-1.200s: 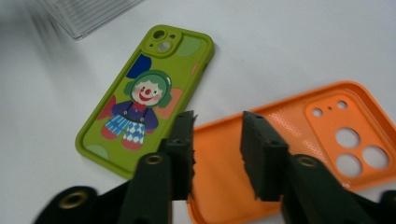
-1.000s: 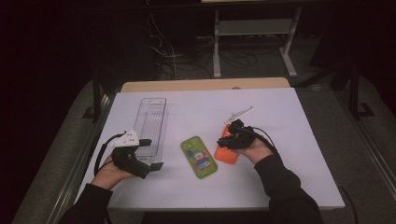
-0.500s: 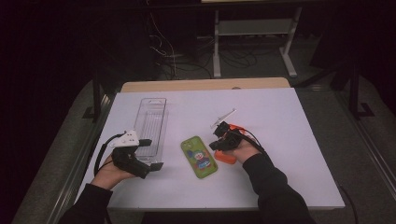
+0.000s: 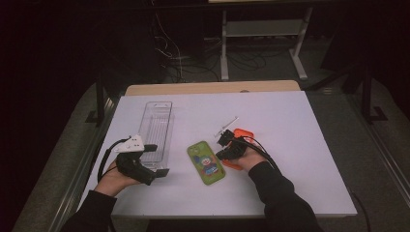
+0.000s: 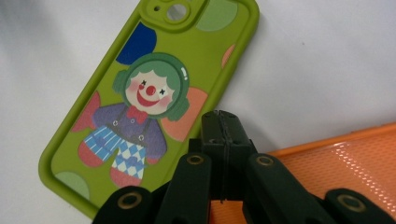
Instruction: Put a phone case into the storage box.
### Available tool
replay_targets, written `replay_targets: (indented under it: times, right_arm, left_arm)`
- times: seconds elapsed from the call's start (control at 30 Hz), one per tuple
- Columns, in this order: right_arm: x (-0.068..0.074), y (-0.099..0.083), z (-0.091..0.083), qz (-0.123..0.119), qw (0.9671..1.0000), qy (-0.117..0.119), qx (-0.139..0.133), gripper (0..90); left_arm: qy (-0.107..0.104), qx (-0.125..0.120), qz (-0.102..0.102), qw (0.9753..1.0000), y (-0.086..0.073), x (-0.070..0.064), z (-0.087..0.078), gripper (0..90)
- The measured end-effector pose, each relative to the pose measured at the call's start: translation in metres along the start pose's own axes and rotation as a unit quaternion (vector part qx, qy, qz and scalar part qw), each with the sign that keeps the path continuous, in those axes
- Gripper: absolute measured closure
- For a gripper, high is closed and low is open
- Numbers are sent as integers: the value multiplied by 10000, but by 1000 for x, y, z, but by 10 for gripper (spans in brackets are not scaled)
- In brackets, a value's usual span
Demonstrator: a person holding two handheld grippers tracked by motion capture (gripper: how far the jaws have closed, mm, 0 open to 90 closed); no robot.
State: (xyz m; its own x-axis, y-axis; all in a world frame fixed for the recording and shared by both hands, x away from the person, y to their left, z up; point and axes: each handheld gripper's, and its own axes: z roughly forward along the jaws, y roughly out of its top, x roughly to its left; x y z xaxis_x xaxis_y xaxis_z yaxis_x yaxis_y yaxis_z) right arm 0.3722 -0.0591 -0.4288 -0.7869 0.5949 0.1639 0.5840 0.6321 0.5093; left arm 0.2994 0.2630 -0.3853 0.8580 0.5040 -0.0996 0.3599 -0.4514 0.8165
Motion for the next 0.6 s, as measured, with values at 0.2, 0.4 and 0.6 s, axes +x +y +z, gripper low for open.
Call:
replay_targets:
  times: [0.2, 0.4, 0.6]
  right_arm:
    - [2, -7, -5, -51, 10000, -45, 65, 883]
    - [1, -18, -13, -54, 9998, -141, 122, 883]
    - [-3, -32, -22, -57, 9994, -299, 187, 883]
  left_arm:
    - [-20, -14, -1, 10000, 0, -1, 1, 0]
    - [-24, -27, 30, 10000, 0, -1, 1, 0]
    - [-18, -25, 28, 10000, 0, -1, 0, 0]
